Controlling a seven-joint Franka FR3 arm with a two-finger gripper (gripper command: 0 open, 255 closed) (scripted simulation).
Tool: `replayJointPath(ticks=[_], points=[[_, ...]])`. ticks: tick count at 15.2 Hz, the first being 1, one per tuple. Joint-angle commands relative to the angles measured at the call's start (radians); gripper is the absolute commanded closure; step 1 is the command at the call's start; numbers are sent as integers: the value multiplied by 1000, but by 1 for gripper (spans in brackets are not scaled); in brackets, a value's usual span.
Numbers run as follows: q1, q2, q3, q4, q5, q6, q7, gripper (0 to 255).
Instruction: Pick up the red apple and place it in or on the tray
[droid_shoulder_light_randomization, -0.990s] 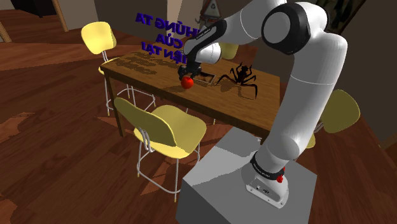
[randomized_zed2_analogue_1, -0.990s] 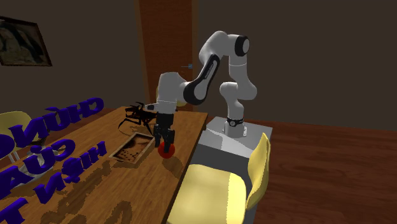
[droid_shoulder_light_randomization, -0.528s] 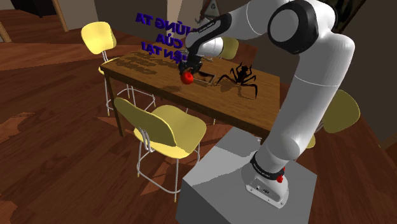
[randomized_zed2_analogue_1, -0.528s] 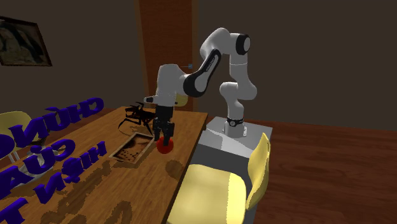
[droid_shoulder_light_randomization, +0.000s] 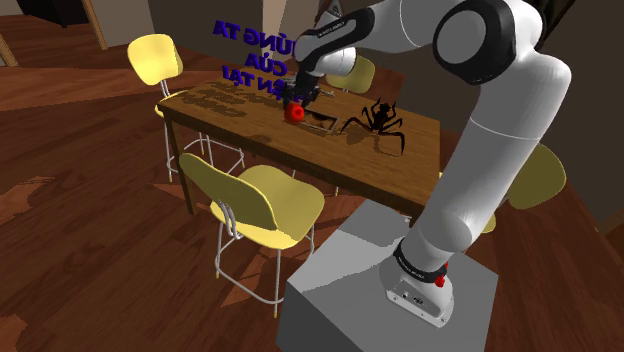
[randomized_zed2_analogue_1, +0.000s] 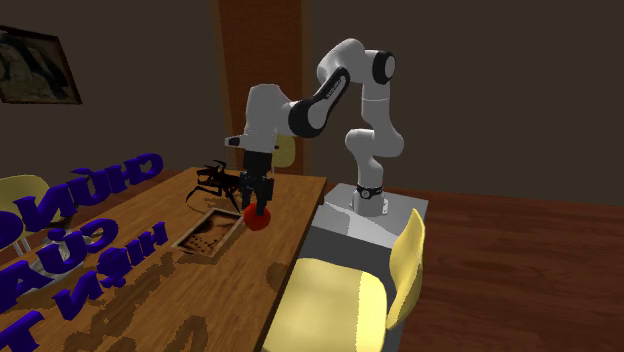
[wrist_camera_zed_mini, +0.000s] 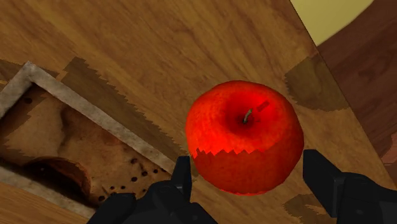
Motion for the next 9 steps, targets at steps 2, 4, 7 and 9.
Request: replayJointPath(ticks=[2, 4, 7, 9], points=[[1, -15, -3, 24, -14, -38, 14, 255], [1, -26, -4, 39, -23, -62, 22, 255], [2, -41, -6, 62, -36, -99, 34, 255], [-11, -23, -15, 89, -23, -113, 8, 255]])
